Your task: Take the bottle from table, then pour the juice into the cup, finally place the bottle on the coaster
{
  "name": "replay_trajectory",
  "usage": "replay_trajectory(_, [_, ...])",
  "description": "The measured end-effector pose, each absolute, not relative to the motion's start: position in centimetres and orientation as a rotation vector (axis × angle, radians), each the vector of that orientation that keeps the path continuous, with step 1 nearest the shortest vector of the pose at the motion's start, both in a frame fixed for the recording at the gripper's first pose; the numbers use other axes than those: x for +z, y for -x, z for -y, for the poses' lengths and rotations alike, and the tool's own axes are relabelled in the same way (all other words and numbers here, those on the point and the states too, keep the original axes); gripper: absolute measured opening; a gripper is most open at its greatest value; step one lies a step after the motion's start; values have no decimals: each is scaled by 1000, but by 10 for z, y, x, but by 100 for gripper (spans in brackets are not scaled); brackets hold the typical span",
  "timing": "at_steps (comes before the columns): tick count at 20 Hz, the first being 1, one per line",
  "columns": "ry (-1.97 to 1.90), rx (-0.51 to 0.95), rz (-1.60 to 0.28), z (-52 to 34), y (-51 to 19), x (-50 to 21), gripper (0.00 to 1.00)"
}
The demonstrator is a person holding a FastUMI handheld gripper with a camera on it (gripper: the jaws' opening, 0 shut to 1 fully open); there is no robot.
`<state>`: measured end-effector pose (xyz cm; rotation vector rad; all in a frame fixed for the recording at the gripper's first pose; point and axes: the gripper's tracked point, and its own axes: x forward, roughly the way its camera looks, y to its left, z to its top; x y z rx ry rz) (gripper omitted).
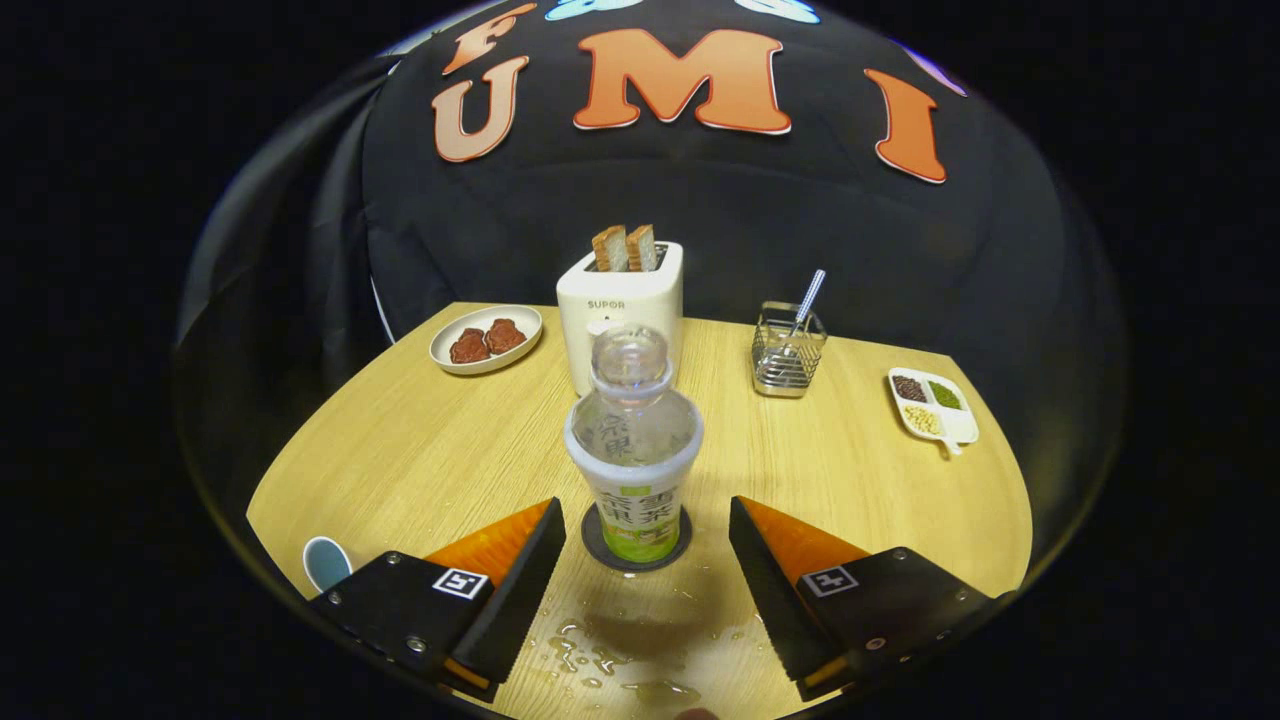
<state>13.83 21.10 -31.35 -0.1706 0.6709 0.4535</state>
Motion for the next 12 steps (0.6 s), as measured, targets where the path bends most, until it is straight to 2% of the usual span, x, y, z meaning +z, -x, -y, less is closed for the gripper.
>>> replay_trajectory(12, [29, 360, -353, -131, -107, -91, 97])
